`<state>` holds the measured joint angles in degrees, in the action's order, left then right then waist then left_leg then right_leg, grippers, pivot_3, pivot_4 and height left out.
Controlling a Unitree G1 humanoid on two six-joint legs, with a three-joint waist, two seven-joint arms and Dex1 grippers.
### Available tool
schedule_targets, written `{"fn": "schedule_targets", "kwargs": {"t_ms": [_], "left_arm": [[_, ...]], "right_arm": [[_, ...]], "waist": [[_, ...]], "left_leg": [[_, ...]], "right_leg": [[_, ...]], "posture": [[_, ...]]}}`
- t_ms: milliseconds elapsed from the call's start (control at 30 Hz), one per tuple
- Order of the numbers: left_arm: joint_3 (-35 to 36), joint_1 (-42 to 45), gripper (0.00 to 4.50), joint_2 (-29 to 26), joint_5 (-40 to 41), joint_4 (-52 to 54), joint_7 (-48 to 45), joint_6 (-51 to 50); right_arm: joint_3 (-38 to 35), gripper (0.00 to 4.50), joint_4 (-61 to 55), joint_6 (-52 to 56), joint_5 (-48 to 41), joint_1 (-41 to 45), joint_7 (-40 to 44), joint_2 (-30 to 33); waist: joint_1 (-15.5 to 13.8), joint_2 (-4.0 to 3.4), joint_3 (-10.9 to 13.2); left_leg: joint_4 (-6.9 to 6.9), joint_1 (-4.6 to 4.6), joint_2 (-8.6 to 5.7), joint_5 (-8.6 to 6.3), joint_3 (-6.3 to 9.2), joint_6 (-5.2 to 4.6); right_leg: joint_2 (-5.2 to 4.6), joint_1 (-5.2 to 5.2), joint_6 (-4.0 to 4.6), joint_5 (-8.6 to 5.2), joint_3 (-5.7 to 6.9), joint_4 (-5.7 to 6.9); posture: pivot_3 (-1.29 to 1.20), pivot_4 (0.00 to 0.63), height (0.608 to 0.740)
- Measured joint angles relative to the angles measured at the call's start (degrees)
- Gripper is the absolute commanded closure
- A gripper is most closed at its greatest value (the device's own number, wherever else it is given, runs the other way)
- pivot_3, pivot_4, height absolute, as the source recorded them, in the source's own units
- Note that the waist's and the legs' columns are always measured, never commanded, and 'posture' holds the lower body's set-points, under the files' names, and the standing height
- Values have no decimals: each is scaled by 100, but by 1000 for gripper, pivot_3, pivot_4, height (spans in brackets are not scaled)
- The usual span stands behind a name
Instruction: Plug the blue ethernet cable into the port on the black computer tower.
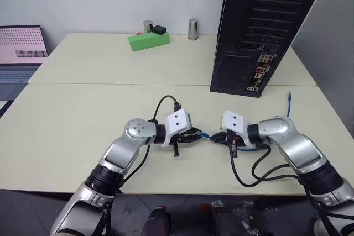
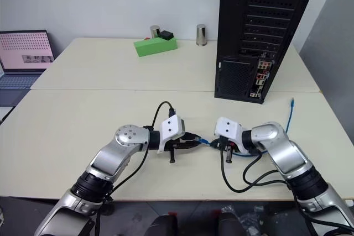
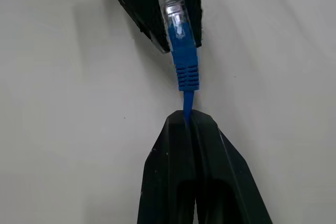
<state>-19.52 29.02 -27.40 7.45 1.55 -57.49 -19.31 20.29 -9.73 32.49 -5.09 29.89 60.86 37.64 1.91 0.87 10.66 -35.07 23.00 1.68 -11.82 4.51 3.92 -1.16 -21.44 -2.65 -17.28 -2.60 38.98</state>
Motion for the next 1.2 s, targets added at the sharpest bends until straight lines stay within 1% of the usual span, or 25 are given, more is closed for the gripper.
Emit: {"fn": "schedule_targets", "kwargs": {"t_ms": [300,367,400,533,600,667,700,767,800,867,900,967,1000,1067,1100,1133,1200], "left_arm": [[-27,-19,4257,-156,-109,-45,-131,246],[-27,-22,4264,-172,-124,-143,-182,395],[-27,-25,4265,-172,-131,-194,-188,484],[-9,-29,4265,-156,-147,-433,-208,862],[27,-55,4265,-141,-137,-533,-241,1162],[59,-90,4265,-139,-132,-679,-305,1555],[116,-159,4266,-131,-138,-922,-323,2161],[142,-193,4266,-137,-201,-1100,-317,2647],[143,-249,4268,-156,-290,-1215,-320,3201],[138,-284,4271,-174,-425,-1380,-323,3910],[137,-305,4274,-215,-563,-1574,-309,4666],[137,-304,4274,-268,-741,-1888,-251,5716],[138,-294,4274,-272,-812,-2028,-186,6088],[157,-198,4274,-288,-1105,-2533,93,7400],[165,-181,4274,-291,-1138,-2598,130,7535],[224,-75,4274,-312,-1345,-2879,361,8136],[370,61,4274,-317,-1573,-3154,668,8655]], "right_arm": [[25,4500,14,-91,-19,34,53,-1],[25,4059,25,-97,-32,50,106,-1],[25,4031,40,-122,-34,53,112,-1],[16,3196,85,-209,-53,53,167,35],[-27,2665,83,-211,-89,52,250,131],[-154,2343,61,-193,-205,45,333,274],[-443,1988,-54,-89,-431,-15,456,492],[-749,1587,-144,114,-673,-79,481,535],[-1056,1275,-253,388,-1013,-212,477,487],[-1315,1234,-346,767,-1414,-393,437,372],[-1517,1234,-410,1141,-1798,-542,368,184],[-1796,1234,-494,1638,-2347,-675,212,-107],[-1868,1234,-535,1780,-2502,-681,154,-176],[-2103,1234,-708,2161,-2976,-682,-39,-346],[-2125,1234,-723,2197,-3023,-682,-65,-367],[-2158,1234,-797,2351,-3218,-699,-197,-458],[-2158,1234,-837,2488,-3406,-792,-329,-601]], "waist": [[1,0,0],[-2,0,0],[-2,0,0],[-2,0,0],[-4,0,0],[-6,0,0],[-13,0,0],[-9,1,1],[-8,2,0],[-8,2,0],[-3,1,0],[-3,1,0],[-3,1,0],[-20,1,0],[-21,1,0],[-21,1,0],[-21,1,0]], "left_leg": [[0,0,0,0,0,0],[0,0,0,0,-1,0],[0,0,0,0,-1,0],[0,0,0,0,0,0],[0,1,0,0,-1,0],[0,1,0,0,-1,0],[0,1,0,0,-1,0],[1,0,1,0,0,0],[2,0,2,0,0,0],[3,0,2,0,0,0],[2,-1,2,0,-2,0],[2,-1,2,0,-3,0],[3,-1,1,0,-3,0],[2,0,1,0,-1,-1],[2,1,0,0,-1,-1],[2,1,0,0,-1,-1],[2,1,1,0,-1,-1]], "right_leg": [[0,0,0,0,0,0],[0,0,0,0,0,0],[0,0,0,0,0,0],[0,-1,0,0,0,0],[0,0,0,0,0,0],[-1,-1,1,0,0,0],[-1,0,1,0,0,-2],[-1,0,1,0,0,-2],[-1,2,1,1,0,-2],[-1,1,2,1,1,-2],[-1,1,2,1,-4,-1],[-1,0,2,1,-5,1],[-2,0,2,1,-5,0],[-2,1,2,1,-1,-2],[-2,1,2,1,-1,-2],[-2,1,2,1,0,-2],[-1,1,1,1,0,-1]], "posture": [[0,150,740],[0,150,740],[0,150,740],[0,150,740],[0,150,740],[0,150,740],[0,150,740],[0,150,740],[0,150,740],[0,150,740],[0,150,740],[0,150,740],[0,150,740],[0,150,740],[0,150,740],[0,150,740],[0,150,740]]}}
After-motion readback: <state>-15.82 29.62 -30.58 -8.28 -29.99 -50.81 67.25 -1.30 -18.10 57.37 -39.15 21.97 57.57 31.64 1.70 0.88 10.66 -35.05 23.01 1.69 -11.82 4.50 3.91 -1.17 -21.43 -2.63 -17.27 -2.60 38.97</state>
